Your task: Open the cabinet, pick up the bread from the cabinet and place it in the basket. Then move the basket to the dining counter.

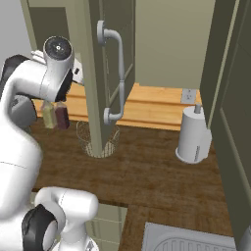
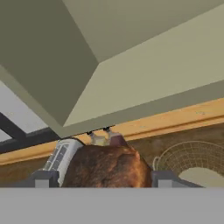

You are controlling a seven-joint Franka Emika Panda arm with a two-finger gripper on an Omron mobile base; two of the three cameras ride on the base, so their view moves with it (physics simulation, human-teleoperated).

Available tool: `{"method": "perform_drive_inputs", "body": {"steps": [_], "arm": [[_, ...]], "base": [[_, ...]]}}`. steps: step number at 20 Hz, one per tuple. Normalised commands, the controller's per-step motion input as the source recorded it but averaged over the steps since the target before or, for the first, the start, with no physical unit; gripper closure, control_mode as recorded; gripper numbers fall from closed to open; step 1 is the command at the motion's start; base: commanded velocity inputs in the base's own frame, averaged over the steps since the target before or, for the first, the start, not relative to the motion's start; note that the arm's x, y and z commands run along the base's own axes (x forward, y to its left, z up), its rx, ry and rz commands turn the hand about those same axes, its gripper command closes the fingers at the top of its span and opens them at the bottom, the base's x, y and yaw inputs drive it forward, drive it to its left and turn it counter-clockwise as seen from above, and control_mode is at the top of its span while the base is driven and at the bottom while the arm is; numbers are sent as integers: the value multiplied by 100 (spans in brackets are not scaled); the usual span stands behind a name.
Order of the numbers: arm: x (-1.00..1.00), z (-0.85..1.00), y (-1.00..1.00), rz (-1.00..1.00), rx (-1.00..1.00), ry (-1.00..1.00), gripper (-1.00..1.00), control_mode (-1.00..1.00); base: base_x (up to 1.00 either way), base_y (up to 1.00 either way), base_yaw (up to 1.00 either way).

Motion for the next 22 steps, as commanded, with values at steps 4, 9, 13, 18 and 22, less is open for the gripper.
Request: {"method": "perform_drive_inputs", "body": {"steps": [4, 9, 13, 18, 22], "arm": [[-100, -22, -38, -4, -2, 9, 100, -100], [-75, -88, -23, -6, -17, 23, 100, -100], [2, -100, -2, -4, -24, 31, 100, -100], [53, -67, -1, -3, -13, 14, 100, -100], [67, -47, 0, -1, -7, 2, 100, -100]], "base": [[0, 0, 0], [0, 0, 0], [0, 0, 0], [0, 0, 0], [0, 0, 0]]}}
